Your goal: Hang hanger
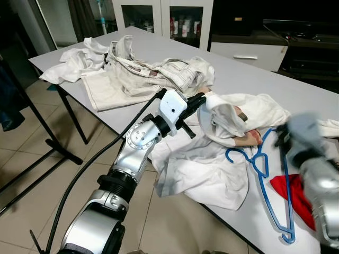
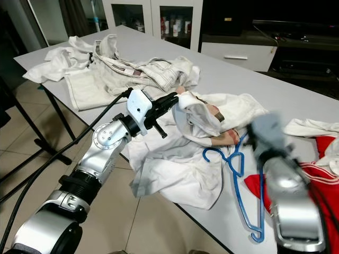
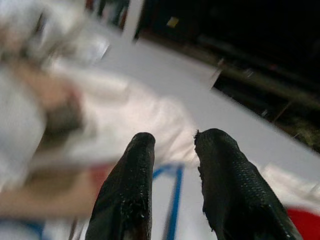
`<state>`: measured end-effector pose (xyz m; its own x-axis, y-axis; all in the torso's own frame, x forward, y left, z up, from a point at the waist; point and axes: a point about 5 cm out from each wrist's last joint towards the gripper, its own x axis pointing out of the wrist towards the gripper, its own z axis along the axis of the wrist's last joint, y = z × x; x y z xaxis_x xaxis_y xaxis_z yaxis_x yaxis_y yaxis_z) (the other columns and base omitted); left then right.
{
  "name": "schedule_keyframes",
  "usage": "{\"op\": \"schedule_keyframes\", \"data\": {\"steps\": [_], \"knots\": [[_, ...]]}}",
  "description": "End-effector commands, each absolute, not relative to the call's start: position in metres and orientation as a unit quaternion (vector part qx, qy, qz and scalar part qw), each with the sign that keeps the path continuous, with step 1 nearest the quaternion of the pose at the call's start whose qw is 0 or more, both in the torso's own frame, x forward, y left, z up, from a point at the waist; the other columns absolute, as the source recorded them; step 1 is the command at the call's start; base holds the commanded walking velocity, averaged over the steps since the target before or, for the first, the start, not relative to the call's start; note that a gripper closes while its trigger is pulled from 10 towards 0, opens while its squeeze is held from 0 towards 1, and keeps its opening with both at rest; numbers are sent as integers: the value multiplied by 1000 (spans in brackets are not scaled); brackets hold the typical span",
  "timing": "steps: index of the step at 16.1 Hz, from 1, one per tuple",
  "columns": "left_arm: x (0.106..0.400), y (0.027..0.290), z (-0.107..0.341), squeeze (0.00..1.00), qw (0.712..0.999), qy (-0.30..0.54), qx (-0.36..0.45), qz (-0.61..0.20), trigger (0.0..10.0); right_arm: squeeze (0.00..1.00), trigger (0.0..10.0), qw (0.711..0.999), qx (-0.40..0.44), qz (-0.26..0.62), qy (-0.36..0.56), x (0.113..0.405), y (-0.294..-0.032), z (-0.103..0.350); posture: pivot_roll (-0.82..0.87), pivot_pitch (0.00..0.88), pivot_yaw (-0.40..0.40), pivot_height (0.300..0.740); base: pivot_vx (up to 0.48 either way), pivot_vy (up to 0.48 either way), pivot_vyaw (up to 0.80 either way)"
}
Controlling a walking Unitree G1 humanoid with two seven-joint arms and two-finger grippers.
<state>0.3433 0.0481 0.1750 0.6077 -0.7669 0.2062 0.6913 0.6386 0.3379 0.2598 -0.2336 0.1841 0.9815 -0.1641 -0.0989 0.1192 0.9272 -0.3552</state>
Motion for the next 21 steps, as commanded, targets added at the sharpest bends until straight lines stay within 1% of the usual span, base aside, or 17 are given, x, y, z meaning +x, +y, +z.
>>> {"op": "schedule_keyframes", "data": {"steps": [1, 3, 5, 6, 7, 9, 10, 14, 16, 21], "knots": [[346, 50, 178, 0, 891, -171, 118, -404, 10000, 0, 10000, 981, -169, -78, 45, 260, -234, 191, -76, 0, 55, 723, 0, 0, 0], [346, 50, 178, 0, 891, -172, 118, -404, 10000, 0, 10000, 982, -163, -83, 41, 260, -234, 192, -78, 0, 55, 723, 0, 0, 0], [347, 49, 180, 0, 891, -174, 117, -403, 10000, 0, 10000, 983, -155, -91, -33, 259, -225, 208, -81, 0, 57, 723, 0, 0, 0], [347, 49, 180, 0, 891, -174, 117, -403, 10000, 0, 10000, 985, -140, -86, -49, 259, -220, 210, -81, 0, 56, 723, 0, 0, 0], [347, 49, 180, 0, 891, -175, 117, -402, 10000, 0, 10000, 986, -134, -78, -59, 259, -216, 211, -80, 0, 55, 723, 0, 0, 0], [348, 50, 181, 0, 893, -177, 113, -398, 10000, 0, 10000, 988, -129, -28, -84, 257, -199, 209, -77, 0, 53, 723, 0, 0, 0], [348, 51, 182, 0, 895, -177, 110, -395, 10000, 0, 10000, 988, -124, -16, -90, 257, -194, 206, -74, 0, 51, 723, 0, 0, 0], [350, 65, 183, 0, 914, -166, 53, -365, 10000, 0, 10000, 988, -101, 7, -116, 261, -178, 198, -59, 0, 45, 723, 0, 0, 0], [352, 81, 180, 0, 934, -154, 3, -324, 10000, 0, 10000, 987, -100, 47, -119, 264, -163, 192, -47, 0, 38, 723, 0, 0, 0], [352, 93, 179, 0, 940, -150, 7, -307, 10000, 0, 10000, 981, -130, 95, -110, 262, -153, 184, -44, 0, 29, 723, 0, 0, 0]]}}
